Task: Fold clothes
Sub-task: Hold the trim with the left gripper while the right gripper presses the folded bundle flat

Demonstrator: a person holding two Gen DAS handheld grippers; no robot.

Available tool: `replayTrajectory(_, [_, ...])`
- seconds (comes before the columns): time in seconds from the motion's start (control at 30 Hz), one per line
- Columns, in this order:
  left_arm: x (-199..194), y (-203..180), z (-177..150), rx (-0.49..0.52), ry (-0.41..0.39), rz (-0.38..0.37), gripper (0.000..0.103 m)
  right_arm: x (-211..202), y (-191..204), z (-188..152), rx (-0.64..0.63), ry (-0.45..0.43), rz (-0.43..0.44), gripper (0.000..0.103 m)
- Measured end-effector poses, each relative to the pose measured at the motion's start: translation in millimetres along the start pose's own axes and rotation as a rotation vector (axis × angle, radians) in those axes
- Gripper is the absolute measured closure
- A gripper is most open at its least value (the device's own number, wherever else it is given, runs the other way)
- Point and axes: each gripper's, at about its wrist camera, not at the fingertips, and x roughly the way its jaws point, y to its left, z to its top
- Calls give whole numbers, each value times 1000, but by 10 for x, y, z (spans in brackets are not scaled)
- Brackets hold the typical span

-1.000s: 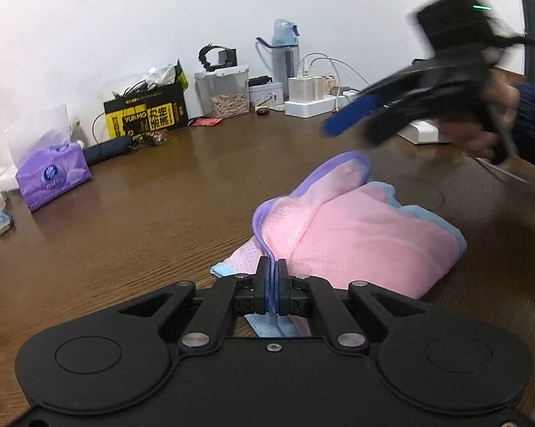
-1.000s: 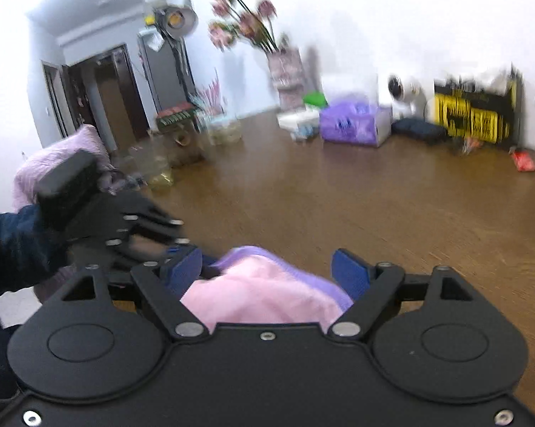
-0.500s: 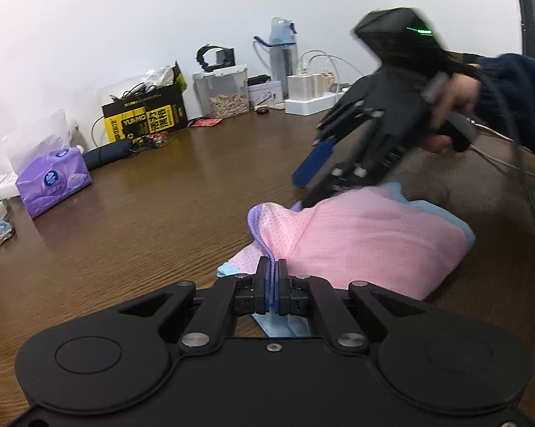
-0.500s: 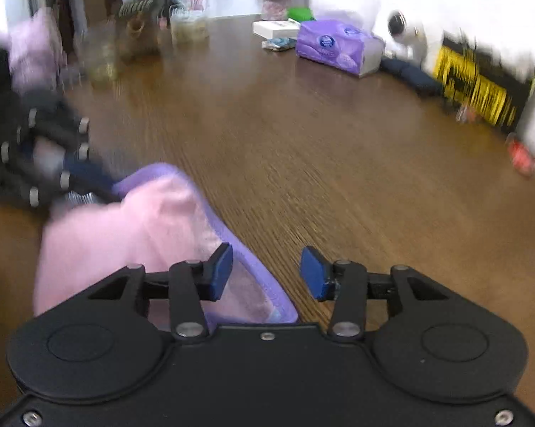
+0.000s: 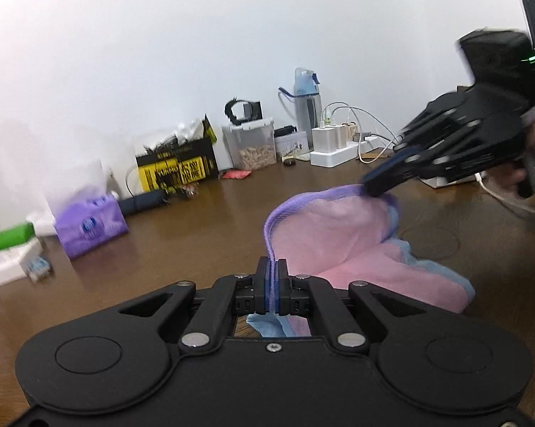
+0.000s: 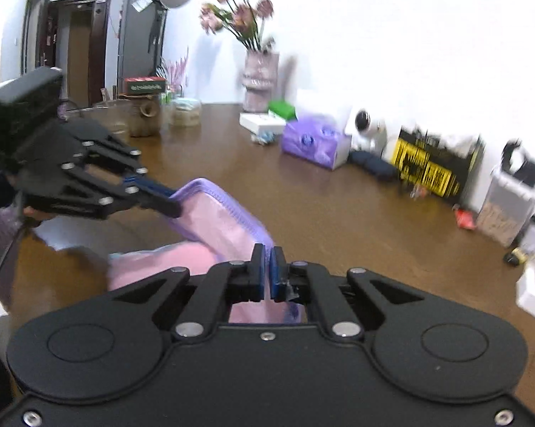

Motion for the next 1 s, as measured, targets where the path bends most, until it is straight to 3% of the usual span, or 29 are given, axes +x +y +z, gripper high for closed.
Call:
replayTrajectory(0.17, [82, -142, -104, 49, 81, 9, 101, -4, 459, -306, -60, 94, 73, 99])
replayTrajectory(0.27, [14, -190, -112, 80, 73, 13, 101, 30, 563, -446, -73, 138, 85, 98])
replayTrajectory(0.33, [-34, -230, -121, 119, 58, 14, 101, -6, 531, -408, -72, 110, 79, 93])
replayTrajectory(0.4, [-58, -302, -137, 192, 51, 13, 101, -99, 392, -277, -55, 34, 68, 58])
replayTrajectory(0.43, [-60, -334, -152, 222, 48, 12, 101, -89, 316, -201, -61, 21, 72, 27])
replayTrajectory(0.47, [-62, -367, -167, 253, 46, 11, 101, -78, 237, -82, -93, 8, 84, 19])
replayTrajectory(0.53, [-60, -427, -194, 302, 45, 8, 101, -3, 229, 95, -197, 24, 114, 19])
replayTrajectory(0.63, [-72, -523, -231, 381, 42, -13, 101, 332, 288, 440, -433, 144, 208, 19])
replayTrajectory(0.73, [-82, -551, -264, 404, 44, -31, 101, 714, 220, 726, -525, 272, 355, 19])
replayTrajectory(0.8, [-85, -508, -278, 381, 53, -35, 101, 954, 144, 857, -525, 342, 433, 24])
replayTrajectory(0.9, [-84, -448, -298, 350, 55, -29, 101, 1261, -38, 839, -455, 429, 473, 50])
replayTrajectory(1.0, [-70, -417, -318, 351, 70, -40, 101, 1425, -112, 656, -385, 459, 484, 55])
